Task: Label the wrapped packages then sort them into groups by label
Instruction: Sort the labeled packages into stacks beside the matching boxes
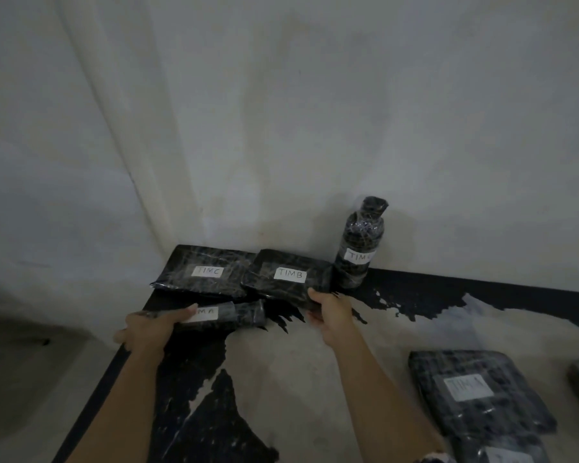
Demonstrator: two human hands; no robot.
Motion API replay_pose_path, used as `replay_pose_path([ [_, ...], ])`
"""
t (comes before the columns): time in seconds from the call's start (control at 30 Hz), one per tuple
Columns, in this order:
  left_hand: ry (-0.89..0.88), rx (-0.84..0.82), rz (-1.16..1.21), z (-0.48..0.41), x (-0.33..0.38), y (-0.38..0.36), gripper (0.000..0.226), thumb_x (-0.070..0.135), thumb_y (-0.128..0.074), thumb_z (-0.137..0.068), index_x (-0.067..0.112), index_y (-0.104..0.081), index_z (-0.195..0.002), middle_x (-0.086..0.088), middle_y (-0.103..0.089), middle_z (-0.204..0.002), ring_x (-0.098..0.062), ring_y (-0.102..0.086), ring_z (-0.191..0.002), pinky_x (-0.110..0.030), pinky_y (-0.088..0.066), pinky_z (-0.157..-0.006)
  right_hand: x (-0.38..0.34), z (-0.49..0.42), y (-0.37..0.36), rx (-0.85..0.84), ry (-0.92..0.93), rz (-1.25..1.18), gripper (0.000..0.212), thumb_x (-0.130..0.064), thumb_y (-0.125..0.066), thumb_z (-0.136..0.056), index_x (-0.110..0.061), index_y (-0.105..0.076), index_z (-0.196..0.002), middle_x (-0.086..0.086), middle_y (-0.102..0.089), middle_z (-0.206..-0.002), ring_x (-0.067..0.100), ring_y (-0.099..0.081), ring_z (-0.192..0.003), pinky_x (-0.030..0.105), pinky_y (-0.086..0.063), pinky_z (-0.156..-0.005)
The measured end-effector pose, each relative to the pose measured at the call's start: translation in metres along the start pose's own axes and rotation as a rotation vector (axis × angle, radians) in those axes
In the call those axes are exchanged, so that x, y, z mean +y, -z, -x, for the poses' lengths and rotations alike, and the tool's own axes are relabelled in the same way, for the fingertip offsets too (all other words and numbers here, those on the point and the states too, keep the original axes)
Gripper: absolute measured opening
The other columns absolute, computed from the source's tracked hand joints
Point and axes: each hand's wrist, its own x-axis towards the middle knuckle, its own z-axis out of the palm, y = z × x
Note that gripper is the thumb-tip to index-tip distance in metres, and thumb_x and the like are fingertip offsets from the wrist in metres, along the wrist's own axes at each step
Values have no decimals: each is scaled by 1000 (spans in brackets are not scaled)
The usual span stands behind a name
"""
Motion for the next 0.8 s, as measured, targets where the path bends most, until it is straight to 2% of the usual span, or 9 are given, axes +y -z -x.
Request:
replay_pose_path([
  [0.1,57,-29,156,12,-1,3,65,17,-90,-54,-4,-57,-105,-26,-60,-117,-36,-63,-100,-42,-56,-84,0,19,9,-98,-61,-33,38,-7,-67,-82,0,-56,-118,19,-65,-106,27,-61,-83,34,-54,-63],
  [0.17,51,-57,237,26,2,6,37,9,-84,-63,2,-59,-88,-25,-65,-108,-32,-65,-84,-32,-60,-62,1,33,21,-172,-69,-50,30,-7,-65,-84,-3,-60,-113,14,-65,-98,26,-60,-83,33,-53,-62],
  [0.2,41,-65,250,33,4,8,31,9,-83,-65,3,-60,-86,-25,-65,-107,-31,-65,-83,-31,-60,-59,1,39,30,-199,-59,-51,25,-7,-64,-85,-5,-62,-109,13,-66,-97,27,-60,-85,33,-53,-64],
  [0.3,5,-71,281,60,10,8,33,11,-83,-65,3,-61,-88,-25,-65,-106,-33,-66,-90,-40,-56,-78,-1,58,64,-199,-17,-68,16,-8,-63,-84,-6,-63,-99,13,-67,-94,28,-61,-84,34,-55,-66],
  [0.4,-34,-136,343,93,15,-3,29,10,-83,-64,1,-60,-80,-22,-64,-101,-31,-65,-83,-38,-54,-76,-12,74,111,-129,34,-176,10,-8,-62,-84,0,-63,-89,14,-65,-82,26,-59,-72,33,-51,-58],
  [0.5,-89,-244,323,132,15,-28,29,8,-81,-67,-1,-62,-88,-19,-64,-98,-28,-63,-81,-35,-52,-76,-28,90,169,-86,137,-313,16,-11,-59,-86,0,-64,-96,13,-67,-86,25,-60,-69,30,-51,-54],
  [0.63,-71,-394,316,182,5,-72,31,6,-80,-68,-7,-65,-92,-19,-65,-96,-33,-62,-97,-42,-53,-86,-55,106,255,100,293,-410,25,-12,-57,-91,2,-58,-112,15,-64,-96,27,-60,-76,29,-54,-56],
  [0.7,-63,-452,308,210,-2,-97,40,6,-79,-70,-11,-63,-102,-24,-65,-105,-34,-63,-96,-44,-53,-89,-66,111,300,283,325,-470,29,-12,-61,-89,2,-58,-115,14,-65,-100,25,-62,-80,31,-52,-63],
  [0.8,-93,-494,287,247,-11,-127,41,5,-75,-74,-12,-60,-108,-21,-63,-105,-32,-62,-94,-38,-52,-82,-76,111,353,571,362,-457,41,-15,-68,-85,6,-56,-120,15,-64,-110,25,-63,-83,31,-51,-64],
])
